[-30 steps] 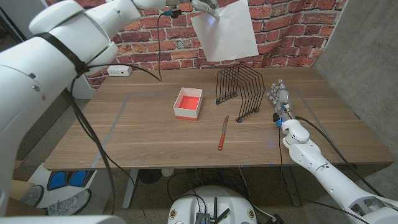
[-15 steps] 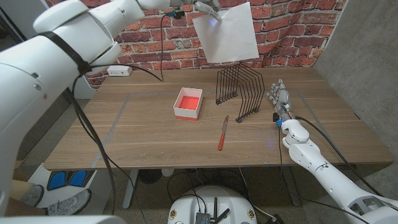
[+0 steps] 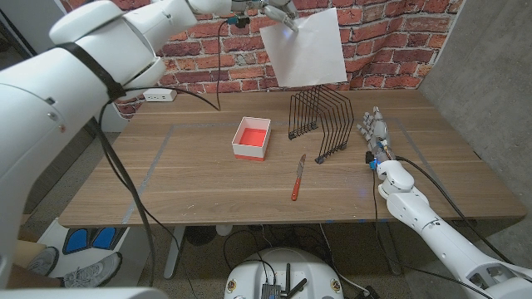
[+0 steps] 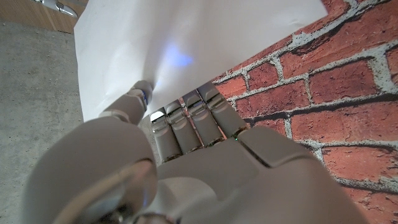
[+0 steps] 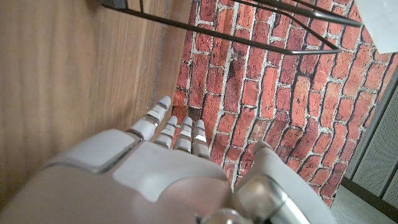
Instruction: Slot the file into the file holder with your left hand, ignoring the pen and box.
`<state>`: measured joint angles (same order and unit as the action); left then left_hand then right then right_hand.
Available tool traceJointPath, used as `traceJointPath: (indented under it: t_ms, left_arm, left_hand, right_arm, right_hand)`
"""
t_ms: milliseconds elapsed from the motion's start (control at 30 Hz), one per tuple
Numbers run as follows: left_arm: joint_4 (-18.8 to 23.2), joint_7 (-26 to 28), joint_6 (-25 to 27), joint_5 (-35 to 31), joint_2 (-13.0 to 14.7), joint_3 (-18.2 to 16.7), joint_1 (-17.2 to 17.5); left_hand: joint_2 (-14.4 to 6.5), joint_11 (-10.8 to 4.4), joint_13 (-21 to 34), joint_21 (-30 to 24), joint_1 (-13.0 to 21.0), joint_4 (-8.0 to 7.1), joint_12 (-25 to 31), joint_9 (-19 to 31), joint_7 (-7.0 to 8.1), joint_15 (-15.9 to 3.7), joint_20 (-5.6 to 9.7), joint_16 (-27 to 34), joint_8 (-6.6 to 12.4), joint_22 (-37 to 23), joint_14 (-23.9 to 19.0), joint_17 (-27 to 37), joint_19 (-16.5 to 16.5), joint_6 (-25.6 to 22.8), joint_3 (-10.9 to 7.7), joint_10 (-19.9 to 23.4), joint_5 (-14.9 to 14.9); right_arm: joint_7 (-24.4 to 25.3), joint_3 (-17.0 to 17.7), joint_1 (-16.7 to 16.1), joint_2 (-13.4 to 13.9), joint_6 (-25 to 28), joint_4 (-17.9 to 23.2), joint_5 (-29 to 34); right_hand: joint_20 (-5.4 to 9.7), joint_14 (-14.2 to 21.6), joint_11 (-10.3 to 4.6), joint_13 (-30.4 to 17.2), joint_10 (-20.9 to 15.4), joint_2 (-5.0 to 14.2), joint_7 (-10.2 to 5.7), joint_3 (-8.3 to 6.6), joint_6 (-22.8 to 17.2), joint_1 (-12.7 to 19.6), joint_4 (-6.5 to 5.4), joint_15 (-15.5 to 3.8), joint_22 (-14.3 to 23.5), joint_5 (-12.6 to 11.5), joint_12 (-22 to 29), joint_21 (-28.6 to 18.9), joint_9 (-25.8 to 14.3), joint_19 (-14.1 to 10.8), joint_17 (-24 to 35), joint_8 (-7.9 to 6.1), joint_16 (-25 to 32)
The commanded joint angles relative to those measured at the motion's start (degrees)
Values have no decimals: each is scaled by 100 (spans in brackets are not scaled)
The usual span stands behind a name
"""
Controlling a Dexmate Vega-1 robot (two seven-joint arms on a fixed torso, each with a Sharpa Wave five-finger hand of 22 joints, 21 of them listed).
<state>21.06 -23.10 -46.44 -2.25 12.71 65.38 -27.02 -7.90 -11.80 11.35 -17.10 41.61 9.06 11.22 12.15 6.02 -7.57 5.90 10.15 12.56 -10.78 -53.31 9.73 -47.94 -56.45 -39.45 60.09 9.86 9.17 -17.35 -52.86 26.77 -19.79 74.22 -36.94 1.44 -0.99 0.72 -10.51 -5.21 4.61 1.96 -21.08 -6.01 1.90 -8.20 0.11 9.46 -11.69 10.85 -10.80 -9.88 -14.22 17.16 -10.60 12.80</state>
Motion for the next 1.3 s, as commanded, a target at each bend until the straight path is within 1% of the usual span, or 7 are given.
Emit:
traceJointPath:
  t_ms: [33, 633, 767, 1033, 1200, 1267, 1300]
  left_arm:
    - [-5, 139, 247, -81, -104, 134, -27]
    - [-5, 218, 294, -101, -176, 233, -57]
    - [-7, 231, 358, -116, -201, 251, -66]
    - [-10, 235, 556, -121, -274, 302, -67]
    - [-6, 224, 668, -92, -310, 306, -65]
    - [53, 238, 730, -98, -294, 318, -53]
    - [207, 212, 780, -85, -222, 311, -21]
  left_hand:
    - [-18, -23, 16, 42, -72, -37, 13, 32, 67, -539, 419, -19, 53, -19, 15, 14, 65, 4, 3, -9, 58]
    - [-35, -40, 18, 59, -92, -42, -2, 42, 102, -571, 421, -21, 65, -16, 60, 16, 105, 44, -6, -59, 109]
    - [-50, -42, 20, 63, -63, -16, -1, 46, 103, -572, 425, -22, 74, -14, 85, 15, 116, 60, -29, -71, 136]
    - [-29, -53, 24, 68, 98, 117, 3, 44, 149, -609, 443, -15, 81, -11, 128, 19, 126, 93, -75, -96, 172]
    - [1, -56, 27, 69, 183, 165, 11, 43, 160, -611, 446, 2, 87, -11, 123, 29, 131, 93, -66, -97, 172]
    - [32, -62, 31, 67, 290, 203, 17, 42, 170, -618, 445, 14, 90, -12, 130, 38, 132, 101, -50, -95, 170]
    - [40, -63, 32, 68, 322, 210, 19, 42, 175, -618, 446, 19, 92, -12, 128, 41, 135, 101, -44, -95, 169]
  right_arm:
    - [55, 23, -58, 14, 7, 61, -13]
    - [46, 28, -74, 1, -28, 55, -17]
    - [66, 41, -94, 10, -19, 78, -22]
    - [71, 57, -111, 16, -16, 91, -39]
    - [67, 58, -98, 14, -16, 76, -37]
    - [66, 60, -94, 13, -18, 70, -40]
    - [64, 60, -94, 15, -14, 72, -41]
  right_hand:
    - [-10, -10, 5, -20, -72, 251, 34, -5, -34, -71, -12, -27, 17, -36, 20, -3, -17, -27, 27, -10, 16]
    - [-15, -6, 5, -20, -73, 251, 40, -2, -38, -73, -18, -26, 17, -36, 19, -4, -17, -31, 31, -11, 17]
    - [-14, -4, 4, -20, -73, 252, 34, -2, -37, -73, -19, -23, 17, -37, 19, -4, -17, -30, 31, -10, 17]
    - [-19, -2, 2, -20, -75, 256, 33, -1, -37, -75, -23, -27, 17, -38, 20, -6, -17, -37, 34, -10, 18]
    - [-22, -3, 2, -21, -75, 258, 35, -1, -37, -76, -25, -29, 18, -38, 20, -7, -17, -40, 35, -10, 18]
    - [-27, 1, 2, -21, -76, 258, 33, -1, -46, -76, -26, -28, 18, -38, 20, -6, -17, -39, 35, -13, 20]
    - [-28, -1, -2, -21, -77, 258, 32, -1, -44, -77, -26, -26, 18, -38, 20, -6, -17, -39, 35, -13, 19]
